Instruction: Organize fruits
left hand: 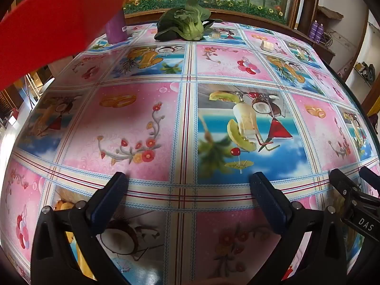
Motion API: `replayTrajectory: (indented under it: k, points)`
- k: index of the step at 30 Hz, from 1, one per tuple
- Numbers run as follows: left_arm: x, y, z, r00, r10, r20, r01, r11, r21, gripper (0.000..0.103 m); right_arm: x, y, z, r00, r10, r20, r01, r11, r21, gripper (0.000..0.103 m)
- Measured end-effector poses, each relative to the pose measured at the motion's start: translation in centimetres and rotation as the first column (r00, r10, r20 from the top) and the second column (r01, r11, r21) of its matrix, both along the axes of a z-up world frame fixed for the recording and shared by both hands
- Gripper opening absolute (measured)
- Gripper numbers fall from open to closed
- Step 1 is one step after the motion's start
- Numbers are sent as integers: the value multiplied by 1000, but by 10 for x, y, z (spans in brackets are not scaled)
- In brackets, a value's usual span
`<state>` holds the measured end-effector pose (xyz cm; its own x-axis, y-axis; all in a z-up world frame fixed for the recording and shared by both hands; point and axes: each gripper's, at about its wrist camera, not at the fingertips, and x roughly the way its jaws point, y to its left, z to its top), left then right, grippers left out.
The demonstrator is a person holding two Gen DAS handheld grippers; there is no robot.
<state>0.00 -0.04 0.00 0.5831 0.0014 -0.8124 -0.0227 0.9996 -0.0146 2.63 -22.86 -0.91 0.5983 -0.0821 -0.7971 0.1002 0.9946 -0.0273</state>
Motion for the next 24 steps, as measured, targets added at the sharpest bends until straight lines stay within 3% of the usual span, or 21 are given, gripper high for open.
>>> replayTrajectory:
  k: [24]
  points:
    - [2, 1, 1, 1000, -1, 0, 1, 1000, -3, 103, 1, 0, 0, 1000, 0, 0, 0, 1000, 6, 103]
